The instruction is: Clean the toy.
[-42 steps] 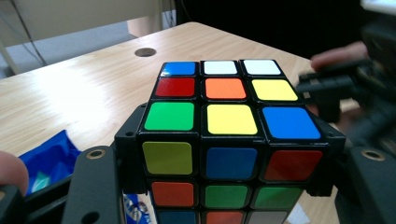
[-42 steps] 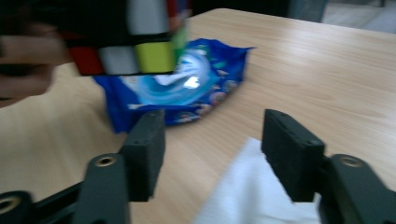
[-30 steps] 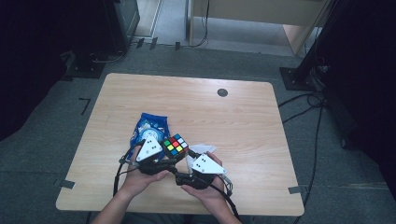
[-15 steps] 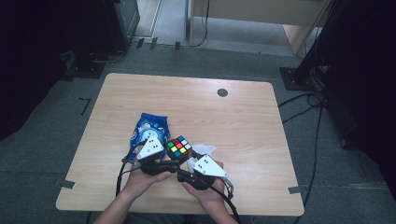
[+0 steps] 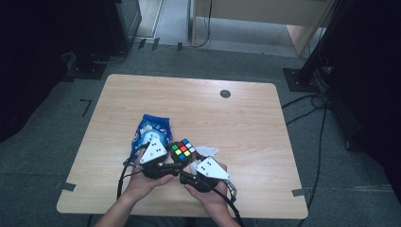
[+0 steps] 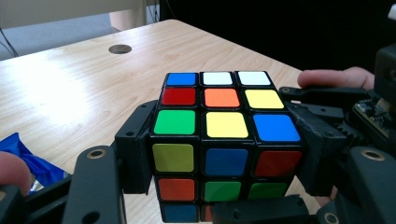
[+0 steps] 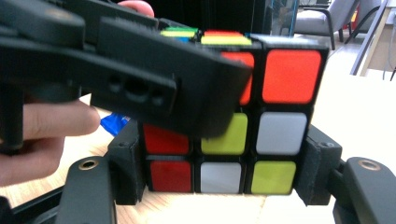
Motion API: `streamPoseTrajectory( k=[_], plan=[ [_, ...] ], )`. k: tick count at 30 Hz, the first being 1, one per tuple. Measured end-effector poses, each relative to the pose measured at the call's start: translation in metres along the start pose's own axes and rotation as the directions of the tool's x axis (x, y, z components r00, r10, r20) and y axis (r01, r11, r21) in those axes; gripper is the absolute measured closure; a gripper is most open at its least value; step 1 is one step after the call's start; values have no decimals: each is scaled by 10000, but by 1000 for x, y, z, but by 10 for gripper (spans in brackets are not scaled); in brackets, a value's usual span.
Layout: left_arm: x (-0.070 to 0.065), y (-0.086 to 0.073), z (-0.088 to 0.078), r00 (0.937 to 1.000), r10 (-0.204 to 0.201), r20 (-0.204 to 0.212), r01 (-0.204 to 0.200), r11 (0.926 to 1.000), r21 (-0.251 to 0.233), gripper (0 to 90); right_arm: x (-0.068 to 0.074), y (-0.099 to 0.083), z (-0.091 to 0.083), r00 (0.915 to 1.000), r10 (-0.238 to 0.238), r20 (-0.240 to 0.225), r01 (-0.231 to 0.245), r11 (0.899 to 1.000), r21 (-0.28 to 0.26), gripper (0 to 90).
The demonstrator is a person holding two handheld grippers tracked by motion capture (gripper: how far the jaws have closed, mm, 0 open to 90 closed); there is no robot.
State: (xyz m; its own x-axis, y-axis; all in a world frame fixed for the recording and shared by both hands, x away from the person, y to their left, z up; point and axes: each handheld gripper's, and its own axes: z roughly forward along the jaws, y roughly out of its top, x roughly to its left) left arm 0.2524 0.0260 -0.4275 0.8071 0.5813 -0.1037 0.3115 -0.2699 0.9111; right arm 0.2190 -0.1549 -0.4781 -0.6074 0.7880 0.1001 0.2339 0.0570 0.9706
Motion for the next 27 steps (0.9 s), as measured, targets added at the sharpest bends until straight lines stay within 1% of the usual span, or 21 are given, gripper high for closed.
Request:
streamPoseTrajectory(
  k=[2,4,5,10,13,15,16,17,19,20,22,24,25,26,27],
  plan=[
    [-1,0,1,10000,51,51,-52,10000,49,343,0,0,0,10000,-79,51,79,10000,-6,329],
    [-2,0,2,9999,78,111,-79,9999,112,342,0,1,-1,10000,7,72,-7,10000,-27,326],
    [-2,-1,3,9999,107,77,-108,9998,138,343,0,1,-1,10000,20,87,-20,10000,-39,326],
    [-2,-1,4,9999,-63,136,60,9998,182,342,-1,1,-1,9999,104,124,-103,9999,-62,337],
    [2,-1,4,9988,-253,430,245,9995,188,338,-1,2,-2,9998,101,188,-101,9999,8,344],
    [4,-1,3,9970,-447,628,446,9990,44,329,-3,2,-2,9998,180,96,-180,9998,-30,345],
    [6,0,1,9958,-572,713,582,9982,-122,328,-3,2,-2,9996,278,93,-278,9996,2,345],
    [7,1,-2,9945,-719,763,744,9968,-308,326,-5,2,-3,9995,260,193,-261,9996,47,345],
    [11,4,-7,9931,-826,829,877,9943,-608,298,-10,1,-3,9987,383,333,-387,9992,130,345],
    [13,5,-11,9936,-849,750,907,9929,-772,287,-14,1,-3,9980,474,428,-480,9988,138,345],
    [19,6,-18,9944,-898,558,956,9890,-1130,298,-22,1,-6,9955,748,577,-755,9971,107,345],
    [26,6,-24,9931,-1045,529,1110,9839,-1402,302,-30,3,-10,9936,823,778,-825,9966,-14,345],
    [29,6,-26,9930,-1087,468,1144,9828,-1448,303,-35,5,-12,9924,862,875,-855,9963,-110,345],
    [31,5,-27,9936,-1061,388,1105,9841,-1394,306,-39,8,-15,9902,1022,949,-1006,9947,-218,345],
    [32,4,-25,9952,-966,170,980,9868,-1286,310,-43,10,-19,9884,1173,967,-1147,9929,-321,345]
  ],
)
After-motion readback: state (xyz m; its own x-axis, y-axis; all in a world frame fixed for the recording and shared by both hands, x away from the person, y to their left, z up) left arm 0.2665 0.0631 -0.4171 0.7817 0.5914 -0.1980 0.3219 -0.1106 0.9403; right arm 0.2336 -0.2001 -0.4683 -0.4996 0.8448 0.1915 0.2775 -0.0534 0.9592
